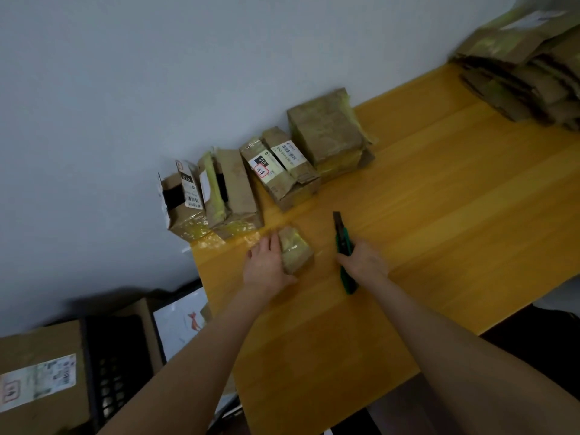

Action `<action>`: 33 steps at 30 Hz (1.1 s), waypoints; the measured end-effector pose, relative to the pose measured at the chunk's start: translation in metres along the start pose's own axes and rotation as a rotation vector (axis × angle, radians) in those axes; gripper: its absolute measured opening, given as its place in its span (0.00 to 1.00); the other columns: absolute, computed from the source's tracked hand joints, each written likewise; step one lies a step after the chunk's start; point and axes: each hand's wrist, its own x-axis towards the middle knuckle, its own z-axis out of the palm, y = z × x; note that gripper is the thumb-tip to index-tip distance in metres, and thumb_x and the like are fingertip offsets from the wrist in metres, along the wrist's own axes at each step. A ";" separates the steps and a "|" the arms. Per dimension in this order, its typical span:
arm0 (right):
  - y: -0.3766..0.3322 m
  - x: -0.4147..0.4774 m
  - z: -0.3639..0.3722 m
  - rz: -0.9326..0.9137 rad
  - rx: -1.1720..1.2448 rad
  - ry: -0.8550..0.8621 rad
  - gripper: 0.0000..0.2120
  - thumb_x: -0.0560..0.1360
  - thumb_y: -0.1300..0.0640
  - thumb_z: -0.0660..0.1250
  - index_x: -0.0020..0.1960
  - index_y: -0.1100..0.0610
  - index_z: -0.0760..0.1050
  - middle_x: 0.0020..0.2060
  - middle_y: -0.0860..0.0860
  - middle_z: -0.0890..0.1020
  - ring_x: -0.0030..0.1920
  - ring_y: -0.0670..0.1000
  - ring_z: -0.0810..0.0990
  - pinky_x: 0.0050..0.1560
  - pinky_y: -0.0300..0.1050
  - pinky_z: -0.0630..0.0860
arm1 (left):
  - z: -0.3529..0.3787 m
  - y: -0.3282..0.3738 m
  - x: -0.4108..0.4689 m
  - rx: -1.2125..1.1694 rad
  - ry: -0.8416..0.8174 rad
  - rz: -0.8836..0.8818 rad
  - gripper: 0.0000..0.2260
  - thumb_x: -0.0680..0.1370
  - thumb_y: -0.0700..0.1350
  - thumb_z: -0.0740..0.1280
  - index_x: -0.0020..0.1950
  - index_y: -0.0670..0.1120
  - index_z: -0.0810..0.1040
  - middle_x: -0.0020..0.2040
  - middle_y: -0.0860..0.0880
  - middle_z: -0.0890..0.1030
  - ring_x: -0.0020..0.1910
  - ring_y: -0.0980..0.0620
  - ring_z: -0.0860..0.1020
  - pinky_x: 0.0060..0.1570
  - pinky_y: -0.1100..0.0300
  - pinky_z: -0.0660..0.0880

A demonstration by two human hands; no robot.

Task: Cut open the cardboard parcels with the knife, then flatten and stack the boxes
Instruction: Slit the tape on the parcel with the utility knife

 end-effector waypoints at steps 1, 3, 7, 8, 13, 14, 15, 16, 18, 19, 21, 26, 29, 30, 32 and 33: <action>-0.001 -0.005 -0.001 -0.044 0.047 -0.014 0.23 0.77 0.43 0.64 0.67 0.55 0.70 0.54 0.53 0.80 0.49 0.54 0.80 0.40 0.46 0.78 | -0.003 -0.002 -0.002 0.079 0.011 0.061 0.50 0.69 0.57 0.75 0.80 0.48 0.45 0.78 0.47 0.56 0.76 0.44 0.56 0.75 0.44 0.54; -0.004 -0.018 -0.006 -0.121 0.073 -0.022 0.24 0.78 0.40 0.62 0.67 0.53 0.71 0.52 0.52 0.81 0.49 0.53 0.80 0.40 0.46 0.78 | -0.008 -0.007 -0.005 0.158 -0.008 0.109 0.50 0.70 0.57 0.74 0.80 0.52 0.43 0.78 0.48 0.54 0.77 0.44 0.53 0.75 0.42 0.49; -0.010 -0.049 -0.016 -0.286 -0.078 -0.004 0.23 0.79 0.40 0.59 0.71 0.48 0.66 0.53 0.51 0.80 0.50 0.52 0.79 0.40 0.46 0.78 | -0.009 -0.018 -0.011 0.054 -0.133 0.060 0.46 0.72 0.58 0.72 0.79 0.57 0.43 0.79 0.46 0.52 0.77 0.43 0.53 0.75 0.43 0.54; -0.010 -0.056 -0.019 -0.315 -0.133 0.007 0.24 0.79 0.41 0.59 0.73 0.46 0.63 0.54 0.51 0.80 0.50 0.53 0.80 0.39 0.45 0.77 | -0.009 -0.020 -0.011 0.034 -0.138 0.061 0.46 0.72 0.57 0.72 0.79 0.57 0.44 0.79 0.46 0.52 0.76 0.42 0.55 0.74 0.44 0.57; -0.006 -0.078 -0.033 -0.372 -0.258 -0.008 0.24 0.80 0.45 0.59 0.74 0.39 0.60 0.47 0.48 0.82 0.43 0.50 0.81 0.36 0.45 0.79 | -0.005 -0.017 -0.012 0.031 -0.102 0.033 0.50 0.69 0.56 0.76 0.80 0.52 0.45 0.77 0.46 0.57 0.74 0.41 0.60 0.72 0.45 0.63; -0.008 -0.079 -0.035 -0.370 -0.279 -0.019 0.24 0.80 0.46 0.59 0.74 0.38 0.59 0.48 0.48 0.82 0.44 0.50 0.81 0.36 0.44 0.78 | -0.003 -0.016 -0.013 0.035 -0.093 0.029 0.50 0.69 0.56 0.76 0.80 0.52 0.46 0.77 0.46 0.57 0.74 0.42 0.61 0.71 0.45 0.63; -0.009 -0.079 -0.036 -0.371 -0.304 -0.024 0.24 0.80 0.46 0.59 0.74 0.37 0.59 0.48 0.48 0.82 0.45 0.51 0.81 0.36 0.44 0.77 | -0.003 -0.016 -0.013 0.038 -0.086 0.027 0.50 0.69 0.55 0.76 0.79 0.51 0.46 0.77 0.46 0.58 0.73 0.42 0.61 0.71 0.46 0.64; -0.011 -0.079 -0.036 -0.375 -0.335 -0.028 0.24 0.80 0.46 0.59 0.74 0.37 0.60 0.49 0.48 0.82 0.46 0.51 0.81 0.36 0.44 0.77 | -0.002 -0.015 -0.014 0.039 -0.082 0.027 0.50 0.69 0.55 0.76 0.79 0.51 0.47 0.76 0.46 0.59 0.73 0.42 0.62 0.71 0.46 0.64; -0.016 -0.079 -0.037 -0.379 -0.398 -0.033 0.23 0.79 0.47 0.59 0.73 0.38 0.61 0.48 0.49 0.82 0.45 0.52 0.81 0.35 0.44 0.75 | -0.002 -0.016 -0.014 0.036 -0.071 0.026 0.49 0.68 0.55 0.77 0.79 0.51 0.48 0.76 0.46 0.60 0.72 0.42 0.63 0.71 0.46 0.65; -0.019 -0.079 -0.039 -0.382 -0.432 -0.036 0.22 0.80 0.48 0.59 0.73 0.39 0.62 0.47 0.50 0.82 0.45 0.52 0.81 0.35 0.44 0.74 | -0.002 -0.016 -0.014 0.037 -0.068 0.024 0.49 0.68 0.55 0.77 0.79 0.51 0.48 0.76 0.46 0.60 0.72 0.42 0.63 0.70 0.47 0.65; -0.023 -0.082 -0.042 -0.399 -0.509 -0.037 0.20 0.80 0.49 0.59 0.71 0.41 0.63 0.45 0.51 0.81 0.43 0.53 0.81 0.34 0.44 0.73 | -0.002 -0.015 -0.015 0.040 -0.070 0.023 0.49 0.68 0.56 0.76 0.79 0.51 0.48 0.76 0.46 0.60 0.72 0.41 0.63 0.70 0.47 0.66; -0.031 -0.091 -0.040 -0.419 -0.629 -0.037 0.19 0.79 0.54 0.59 0.70 0.46 0.65 0.42 0.50 0.79 0.40 0.53 0.77 0.31 0.44 0.69 | -0.002 -0.014 -0.014 0.042 -0.075 0.017 0.49 0.68 0.55 0.77 0.80 0.51 0.49 0.75 0.45 0.61 0.72 0.41 0.64 0.70 0.47 0.66; -0.035 -0.093 -0.038 -0.415 -0.655 -0.029 0.18 0.79 0.55 0.60 0.68 0.48 0.67 0.35 0.49 0.73 0.37 0.52 0.73 0.30 0.43 0.66 | -0.001 -0.014 -0.013 0.037 -0.071 0.011 0.49 0.68 0.55 0.77 0.80 0.51 0.49 0.75 0.45 0.61 0.72 0.41 0.64 0.69 0.46 0.66; -0.037 -0.093 -0.039 -0.410 -0.663 -0.034 0.18 0.79 0.56 0.60 0.68 0.48 0.67 0.35 0.49 0.72 0.38 0.52 0.73 0.31 0.44 0.67 | -0.001 -0.014 -0.013 0.038 -0.071 0.010 0.49 0.68 0.55 0.77 0.80 0.51 0.49 0.75 0.45 0.61 0.72 0.41 0.64 0.69 0.46 0.66; -0.039 -0.095 -0.040 -0.410 -0.677 -0.042 0.17 0.79 0.56 0.60 0.67 0.49 0.67 0.37 0.49 0.72 0.39 0.52 0.72 0.33 0.44 0.68 | -0.001 -0.013 -0.013 0.038 -0.074 0.005 0.49 0.68 0.55 0.77 0.80 0.51 0.49 0.75 0.45 0.60 0.72 0.41 0.63 0.70 0.46 0.66; -0.039 -0.096 -0.040 -0.411 -0.674 -0.047 0.17 0.79 0.56 0.61 0.67 0.50 0.67 0.37 0.50 0.72 0.39 0.52 0.72 0.33 0.44 0.68 | -0.001 -0.013 -0.013 0.038 -0.076 0.003 0.50 0.68 0.55 0.77 0.80 0.51 0.49 0.76 0.45 0.60 0.72 0.40 0.63 0.70 0.46 0.66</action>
